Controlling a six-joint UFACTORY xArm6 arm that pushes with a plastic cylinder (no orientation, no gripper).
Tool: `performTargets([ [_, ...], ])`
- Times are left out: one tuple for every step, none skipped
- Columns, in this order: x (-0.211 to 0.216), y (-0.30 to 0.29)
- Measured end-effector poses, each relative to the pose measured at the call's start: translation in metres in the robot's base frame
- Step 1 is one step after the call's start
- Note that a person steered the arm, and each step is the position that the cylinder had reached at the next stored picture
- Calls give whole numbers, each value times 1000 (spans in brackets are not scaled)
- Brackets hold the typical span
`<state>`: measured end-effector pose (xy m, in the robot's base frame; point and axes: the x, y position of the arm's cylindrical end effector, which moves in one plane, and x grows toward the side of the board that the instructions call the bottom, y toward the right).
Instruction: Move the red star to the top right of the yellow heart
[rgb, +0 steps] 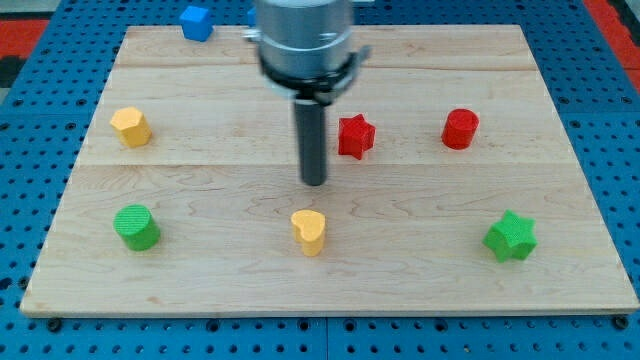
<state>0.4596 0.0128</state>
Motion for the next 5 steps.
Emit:
performTargets([
  [-30,25],
  [-50,25],
  [-25,-68],
  [-29,-193],
  [-45,-294],
])
